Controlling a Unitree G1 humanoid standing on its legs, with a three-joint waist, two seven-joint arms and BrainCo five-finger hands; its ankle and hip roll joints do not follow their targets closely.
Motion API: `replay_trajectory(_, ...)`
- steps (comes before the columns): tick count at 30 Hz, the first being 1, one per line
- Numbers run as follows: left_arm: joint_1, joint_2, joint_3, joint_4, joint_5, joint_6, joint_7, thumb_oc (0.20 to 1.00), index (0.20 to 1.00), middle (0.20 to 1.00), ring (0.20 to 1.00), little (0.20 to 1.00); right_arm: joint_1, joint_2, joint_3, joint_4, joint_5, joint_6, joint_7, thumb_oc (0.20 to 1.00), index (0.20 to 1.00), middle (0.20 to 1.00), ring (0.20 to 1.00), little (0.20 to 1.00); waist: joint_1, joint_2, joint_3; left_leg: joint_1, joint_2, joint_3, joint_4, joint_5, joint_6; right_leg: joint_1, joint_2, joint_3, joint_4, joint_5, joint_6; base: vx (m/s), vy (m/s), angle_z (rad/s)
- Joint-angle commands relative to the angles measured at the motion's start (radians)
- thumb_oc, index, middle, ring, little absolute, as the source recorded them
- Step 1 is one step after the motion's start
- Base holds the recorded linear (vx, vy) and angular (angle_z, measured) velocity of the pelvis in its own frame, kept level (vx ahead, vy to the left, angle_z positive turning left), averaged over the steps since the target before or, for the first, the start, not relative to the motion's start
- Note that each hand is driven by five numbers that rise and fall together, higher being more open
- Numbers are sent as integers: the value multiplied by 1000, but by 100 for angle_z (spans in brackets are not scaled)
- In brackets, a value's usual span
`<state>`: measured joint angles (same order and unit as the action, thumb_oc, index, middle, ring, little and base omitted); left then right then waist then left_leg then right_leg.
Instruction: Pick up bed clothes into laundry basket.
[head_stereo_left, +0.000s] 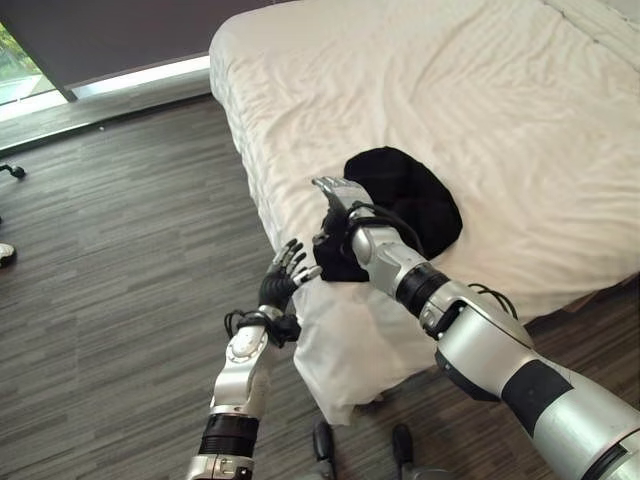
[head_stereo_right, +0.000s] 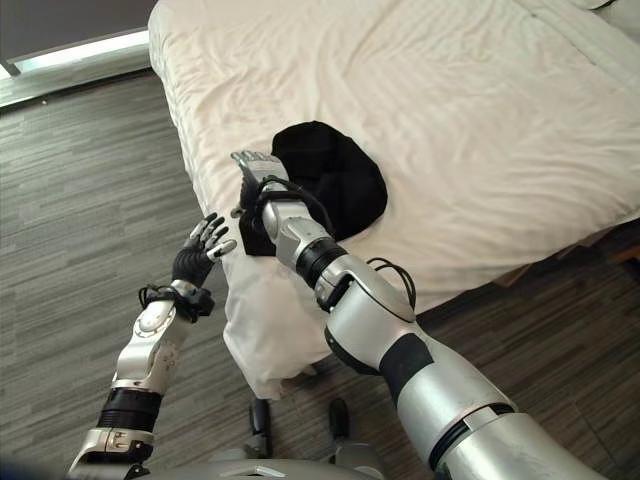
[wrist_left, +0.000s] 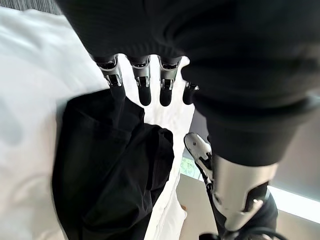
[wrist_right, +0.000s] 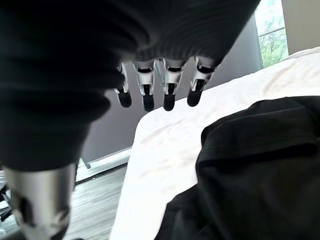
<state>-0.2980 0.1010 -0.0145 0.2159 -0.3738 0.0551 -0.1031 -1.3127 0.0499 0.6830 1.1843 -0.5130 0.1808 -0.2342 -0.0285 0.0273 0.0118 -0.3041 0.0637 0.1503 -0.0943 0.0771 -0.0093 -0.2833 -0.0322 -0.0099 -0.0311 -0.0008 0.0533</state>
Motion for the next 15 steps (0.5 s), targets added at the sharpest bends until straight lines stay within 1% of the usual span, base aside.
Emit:
replay_trajectory(1, -86, -8, 8, -6, -45, -21, -43, 1000, 1000, 1000, 1000, 1000, -172, 12, 4, 66, -21, -16, -44, 1000, 1000, 1000, 1000, 1000, -30, -35, 70, 47, 5, 3, 7, 12, -40, -13, -29, -26, -56, 106, -8, 8, -60, 20)
replay_trajectory(3, -116, -16, -14, 31, -29, -28, -26, 1000, 1000, 1000, 1000, 1000, -184, 6, -1, 61, -8, -24, -43, 1000, 1000, 1000, 1000, 1000, -33, -29, 77, 31, 3, 6, 7, 17, -39, -33, -30, -19, -56, 111, -6, -17, -39, 9)
replay_trajectory(4, -137, -11, -18, 54, -33, -30, -20, 1000, 1000, 1000, 1000, 1000, -187, 9, 4, 48, -12, -34, -43, 1000, 1000, 1000, 1000, 1000, -30, -20, 87, 13, -3, 7, 7, 20, -37, -52, -29, -8, -56, 115, -5, -36, -21, -7)
replay_trajectory(6, -150, -13, -24, 63, -34, -34, -19, 1000, 1000, 1000, 1000, 1000, -190, 12, 9, 38, -15, -38, -44, 1000, 1000, 1000, 1000, 1000, -27, -16, 93, 1, -7, 7, 7, 22, -35, -67, -30, -3, -56, 119, -4, -35, -24, -14)
replay_trajectory(7, -174, -13, -32, 58, -50, -44, -25, 1000, 1000, 1000, 1000, 1000, -185, 7, 6, 26, -15, -40, -46, 1000, 1000, 1000, 1000, 1000, -29, -6, 107, -15, -11, 9, 7, 25, -36, -90, -35, 2, -56, 125, -2, -55, -24, -9)
replay_trajectory(9, -203, -34, -57, 63, -68, -49, -24, 1000, 1000, 1000, 1000, 1000, -180, 8, 1, 20, -15, -40, -52, 1000, 1000, 1000, 1000, 1000, -31, 5, 112, -38, -17, 14, 7, 30, -36, -117, -39, 5, -56, 134, -2, -49, -29, -8)
replay_trajectory(11, -246, -59, -77, 72, -90, -60, -12, 1000, 1000, 1000, 1000, 1000, -174, 19, -1, 39, -9, -48, -72, 1000, 1000, 1000, 1000, 1000, -35, 23, 126, -68, -24, 15, 7, 37, -35, -151, -44, 5, -56, 146, 0, -36, -34, -2)
replay_trajectory(13, -255, -67, -82, 79, -88, -63, -6, 1000, 1000, 1000, 1000, 1000, -159, 31, -3, 49, -9, -48, -77, 1000, 1000, 1000, 1000, 1000, -36, 30, 127, -78, -26, 14, 7, 39, -34, -163, -46, 3, -56, 149, 1, -8, -4, 2)
replay_trajectory(14, -236, -84, -98, 65, -85, -68, -7, 1000, 1000, 1000, 1000, 1000, -123, 69, -19, 70, -1, -42, -90, 216, 216, 216, 216, 216, -34, 42, 133, -93, -29, 14, 7, 43, -34, -177, -52, 1, -56, 153, 5, -39, 2, 1)
replay_trajectory(15, -231, -92, -106, 54, -84, -69, -7, 1000, 1000, 1000, 1000, 1000, -103, 84, -39, 79, 13, -36, -102, 200, 200, 200, 200, 200, -33, 49, 138, -99, -30, 17, 7, 44, -34, -181, -56, 0, -56, 154, 6, -41, 20, 1)
